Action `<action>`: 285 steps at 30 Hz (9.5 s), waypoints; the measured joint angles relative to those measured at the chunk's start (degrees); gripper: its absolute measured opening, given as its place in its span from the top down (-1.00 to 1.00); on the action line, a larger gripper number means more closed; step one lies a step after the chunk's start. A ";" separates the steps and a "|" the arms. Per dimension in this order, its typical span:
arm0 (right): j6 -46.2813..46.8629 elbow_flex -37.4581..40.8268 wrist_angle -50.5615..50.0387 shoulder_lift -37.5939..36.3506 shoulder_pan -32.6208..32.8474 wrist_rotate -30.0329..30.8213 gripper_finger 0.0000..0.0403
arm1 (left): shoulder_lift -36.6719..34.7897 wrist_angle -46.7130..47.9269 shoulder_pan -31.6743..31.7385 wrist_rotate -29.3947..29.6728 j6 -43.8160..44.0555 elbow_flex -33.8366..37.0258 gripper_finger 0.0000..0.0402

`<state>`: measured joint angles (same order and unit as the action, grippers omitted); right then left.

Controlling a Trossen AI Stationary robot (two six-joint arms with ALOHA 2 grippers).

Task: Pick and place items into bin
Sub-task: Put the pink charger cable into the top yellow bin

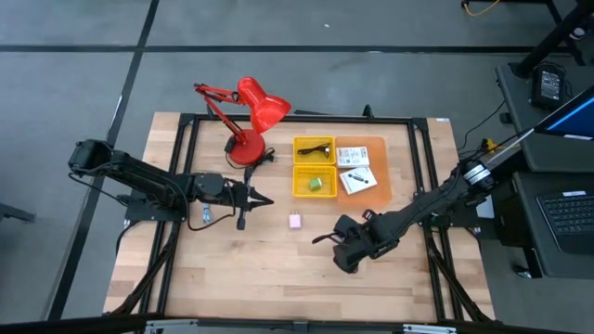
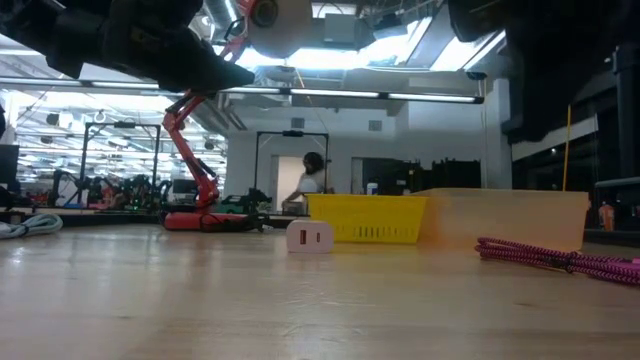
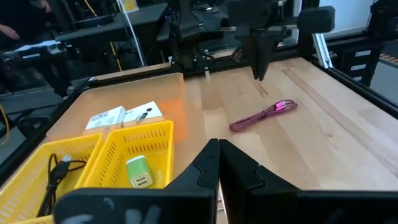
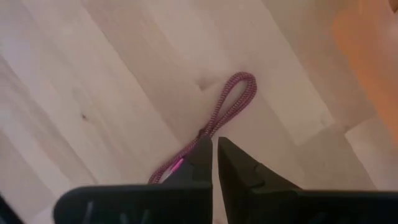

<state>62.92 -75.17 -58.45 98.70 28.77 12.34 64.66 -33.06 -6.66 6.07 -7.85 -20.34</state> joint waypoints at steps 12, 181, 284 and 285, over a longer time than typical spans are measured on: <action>4.66 1.64 1.17 0.63 -0.02 1.57 0.91 | 0.02 0.06 0.00 0.02 2.35 0.00 0.96; -78.06 52.74 140.86 -7.79 -2.55 35.61 1.00 | 0.04 3.72 -0.04 -4.59 5.59 -0.04 0.97; -72.07 -3.00 32.27 8.72 -53.64 -6.56 1.00 | 0.04 3.72 0.02 -1.11 2.55 -0.04 0.99; -72.07 -3.00 32.33 8.72 -53.66 -6.56 1.00 | 0.04 3.72 0.02 -1.11 2.55 -0.04 0.99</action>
<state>-9.16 -78.17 -26.12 107.42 -24.88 5.77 64.71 -29.34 -6.63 4.96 -5.30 -20.38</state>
